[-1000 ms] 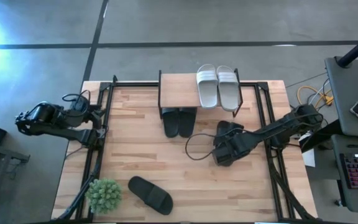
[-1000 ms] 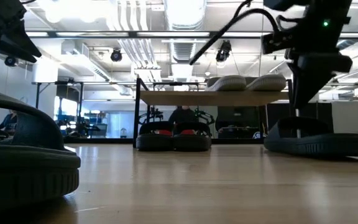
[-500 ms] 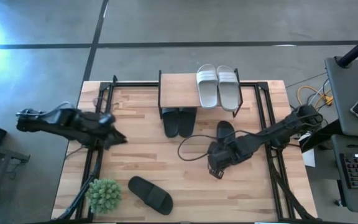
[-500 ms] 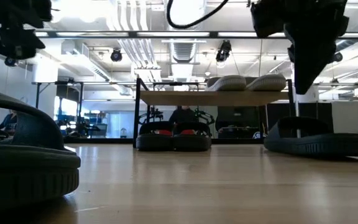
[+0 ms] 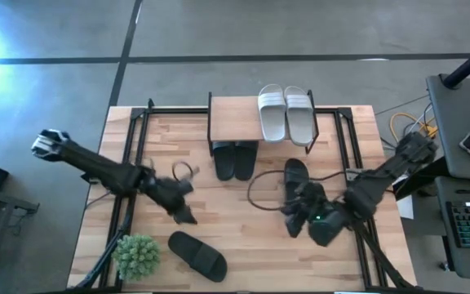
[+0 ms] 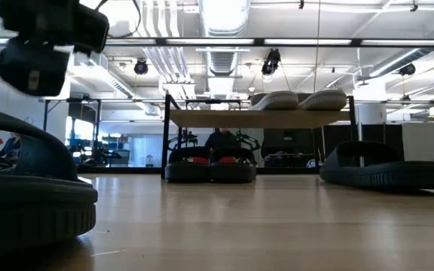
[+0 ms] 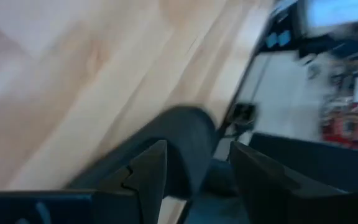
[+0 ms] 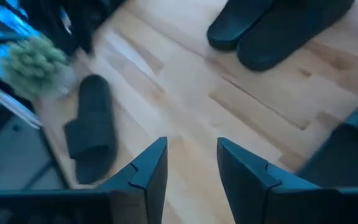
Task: Pick and place slides into the shelf
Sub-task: Put the black slide near the shelf
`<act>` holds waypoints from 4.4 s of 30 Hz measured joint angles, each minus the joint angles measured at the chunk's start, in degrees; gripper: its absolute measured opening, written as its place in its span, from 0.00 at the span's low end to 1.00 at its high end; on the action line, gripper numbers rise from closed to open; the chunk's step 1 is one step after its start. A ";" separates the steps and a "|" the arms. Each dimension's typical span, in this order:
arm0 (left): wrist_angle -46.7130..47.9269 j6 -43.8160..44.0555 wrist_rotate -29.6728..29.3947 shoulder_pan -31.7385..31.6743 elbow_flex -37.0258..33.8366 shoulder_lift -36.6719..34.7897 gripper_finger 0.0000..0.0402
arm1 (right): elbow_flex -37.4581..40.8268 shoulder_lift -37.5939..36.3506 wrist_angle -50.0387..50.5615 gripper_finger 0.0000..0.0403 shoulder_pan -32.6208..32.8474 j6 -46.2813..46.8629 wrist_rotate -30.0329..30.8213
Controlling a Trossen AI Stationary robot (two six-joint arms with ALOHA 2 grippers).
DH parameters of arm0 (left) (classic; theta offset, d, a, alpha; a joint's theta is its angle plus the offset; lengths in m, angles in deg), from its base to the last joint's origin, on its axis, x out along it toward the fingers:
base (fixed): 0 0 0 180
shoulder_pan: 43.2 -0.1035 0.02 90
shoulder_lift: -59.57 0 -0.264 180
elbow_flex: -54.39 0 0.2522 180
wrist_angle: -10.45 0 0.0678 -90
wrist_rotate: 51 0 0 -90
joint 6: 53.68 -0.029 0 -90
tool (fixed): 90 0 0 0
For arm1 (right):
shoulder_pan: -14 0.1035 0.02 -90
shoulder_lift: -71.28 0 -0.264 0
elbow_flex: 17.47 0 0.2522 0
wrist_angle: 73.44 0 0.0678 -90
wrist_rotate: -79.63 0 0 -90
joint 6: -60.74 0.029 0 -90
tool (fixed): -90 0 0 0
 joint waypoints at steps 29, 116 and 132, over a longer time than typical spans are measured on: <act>-28.15 19.84 -13.25 18.51 4.29 30.40 0.39 | -3.88 -2.01 10.41 0.32 4.27 5.43 1.93; 2.67 20.75 -30.12 -1.95 39.24 48.78 0.71 | -3.67 -15.34 33.75 0.13 6.29 25.99 25.65; 26.03 -25.09 -23.06 -0.01 38.79 37.04 0.53 | -3.54 -15.30 33.82 0.13 6.29 24.23 25.54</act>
